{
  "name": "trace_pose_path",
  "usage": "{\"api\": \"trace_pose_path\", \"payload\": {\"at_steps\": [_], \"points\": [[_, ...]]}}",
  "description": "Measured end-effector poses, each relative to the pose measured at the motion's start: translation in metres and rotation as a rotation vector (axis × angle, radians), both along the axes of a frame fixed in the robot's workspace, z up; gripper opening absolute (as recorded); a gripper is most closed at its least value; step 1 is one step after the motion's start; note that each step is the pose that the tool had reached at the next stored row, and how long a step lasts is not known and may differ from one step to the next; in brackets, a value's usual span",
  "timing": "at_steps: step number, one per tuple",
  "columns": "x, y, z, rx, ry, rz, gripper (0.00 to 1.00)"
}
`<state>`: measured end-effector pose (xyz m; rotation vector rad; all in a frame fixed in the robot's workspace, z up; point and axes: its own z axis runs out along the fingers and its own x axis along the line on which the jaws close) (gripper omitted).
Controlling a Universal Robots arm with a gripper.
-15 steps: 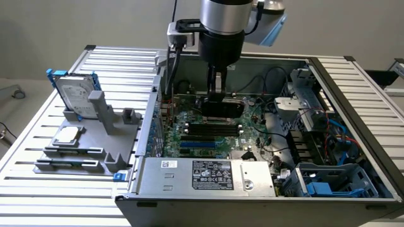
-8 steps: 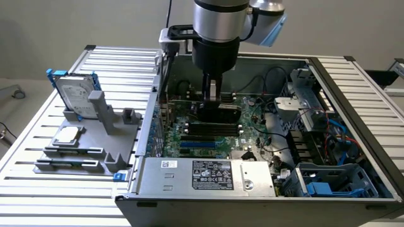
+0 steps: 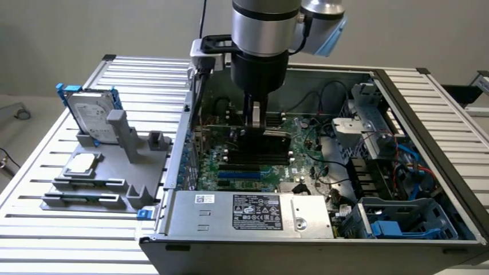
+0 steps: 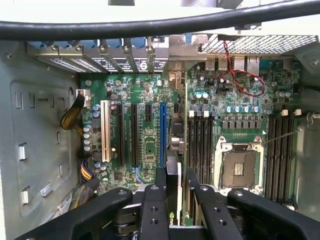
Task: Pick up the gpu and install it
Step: 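Insert the gpu into the slot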
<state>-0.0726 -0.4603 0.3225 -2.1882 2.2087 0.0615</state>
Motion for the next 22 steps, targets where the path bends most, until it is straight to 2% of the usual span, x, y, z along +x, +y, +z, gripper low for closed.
{"api": "trace_pose_path", "payload": {"at_steps": [8,16,22], "points": [[-0.001,-0.0073,-0.0119,0.0000,-0.0001,0.001,0.26],[-0.005,-0.0098,-0.0243,0.0000,0.0000,0.006,0.26],[-0.007,-0.0101,-0.0267,0.0003,-0.0002,0.006,0.26]]}}
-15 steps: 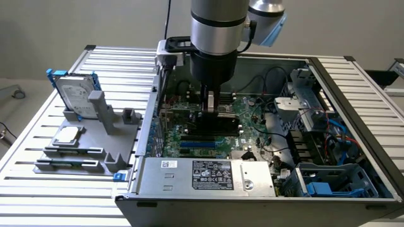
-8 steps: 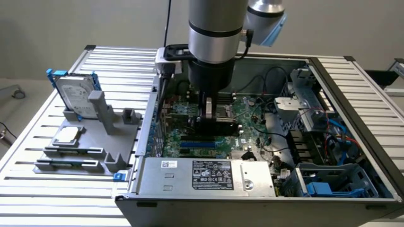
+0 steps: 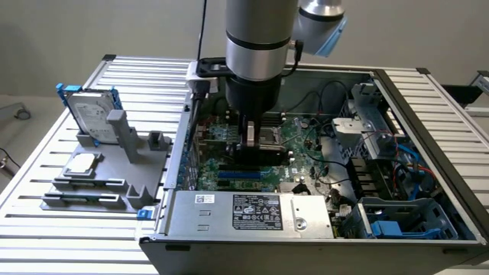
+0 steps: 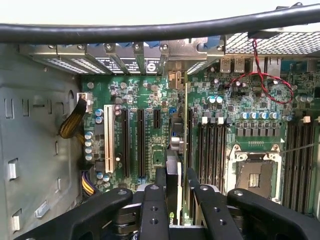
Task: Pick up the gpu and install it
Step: 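Insert the gpu into the slot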
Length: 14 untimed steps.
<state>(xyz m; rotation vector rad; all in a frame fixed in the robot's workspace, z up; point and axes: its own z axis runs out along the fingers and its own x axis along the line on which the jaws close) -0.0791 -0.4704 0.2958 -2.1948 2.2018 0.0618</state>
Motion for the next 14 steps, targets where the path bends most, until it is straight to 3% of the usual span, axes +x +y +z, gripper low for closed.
{"api": "trace_pose_path", "payload": {"at_steps": [14], "points": [[-0.002,-0.0002,-0.0192,-0.0004,-0.0009,0.000,0.26]]}}
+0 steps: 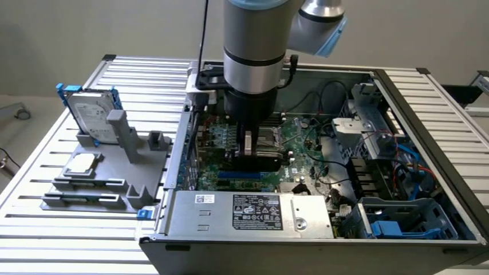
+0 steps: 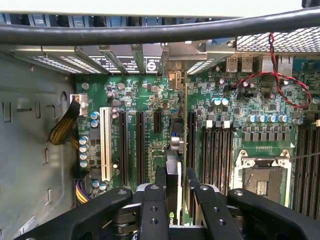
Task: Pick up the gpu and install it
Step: 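Insert the gpu into the slot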
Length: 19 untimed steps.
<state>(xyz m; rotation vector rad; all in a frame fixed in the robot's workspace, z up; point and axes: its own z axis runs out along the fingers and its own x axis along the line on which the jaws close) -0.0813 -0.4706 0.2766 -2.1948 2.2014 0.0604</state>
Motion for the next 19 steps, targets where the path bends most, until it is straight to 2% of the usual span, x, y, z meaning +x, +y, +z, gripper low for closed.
{"api": "trace_pose_path", "payload": {"at_steps": [8,19], "points": [[-0.0015,-0.0006,-0.0066,0.0001,0.0000,0.000,0.26],[-0.0020,-0.0012,-0.0086,0.0000,0.0000,0.000,0.26]]}}
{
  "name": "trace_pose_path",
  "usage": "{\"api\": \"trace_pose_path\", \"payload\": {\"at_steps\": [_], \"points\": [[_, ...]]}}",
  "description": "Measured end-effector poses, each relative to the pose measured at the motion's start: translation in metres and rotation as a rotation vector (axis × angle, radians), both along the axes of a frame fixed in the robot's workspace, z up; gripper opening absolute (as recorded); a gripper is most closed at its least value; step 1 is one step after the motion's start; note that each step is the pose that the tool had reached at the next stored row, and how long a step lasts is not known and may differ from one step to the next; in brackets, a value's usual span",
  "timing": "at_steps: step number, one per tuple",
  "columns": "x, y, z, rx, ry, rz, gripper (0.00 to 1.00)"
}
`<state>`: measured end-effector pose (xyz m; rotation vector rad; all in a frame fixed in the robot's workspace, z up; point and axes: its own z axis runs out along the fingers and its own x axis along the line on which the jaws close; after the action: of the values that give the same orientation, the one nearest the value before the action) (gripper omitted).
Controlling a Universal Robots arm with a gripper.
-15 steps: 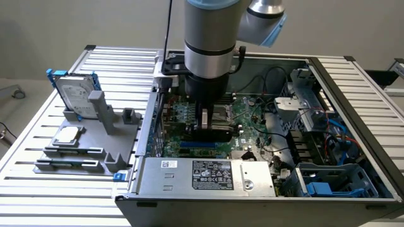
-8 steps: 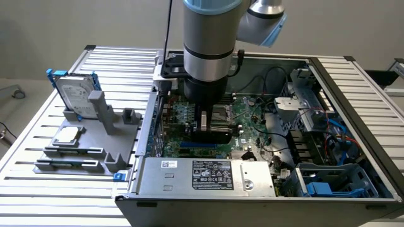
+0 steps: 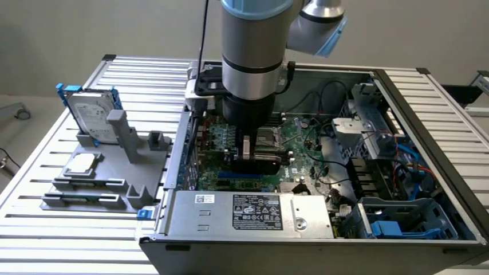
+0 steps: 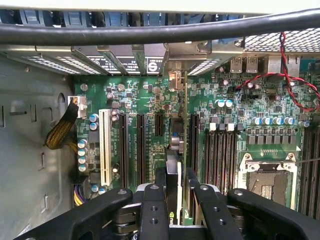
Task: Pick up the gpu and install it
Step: 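Insert the gpu into the slot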
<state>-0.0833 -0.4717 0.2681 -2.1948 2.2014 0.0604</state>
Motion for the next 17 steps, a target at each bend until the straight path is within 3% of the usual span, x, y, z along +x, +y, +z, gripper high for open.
{"api": "trace_pose_path", "payload": {"at_steps": [17], "points": [[-0.0030,-0.0001,-0.0038,0.0001,0.0000,0.001,0.26]]}}
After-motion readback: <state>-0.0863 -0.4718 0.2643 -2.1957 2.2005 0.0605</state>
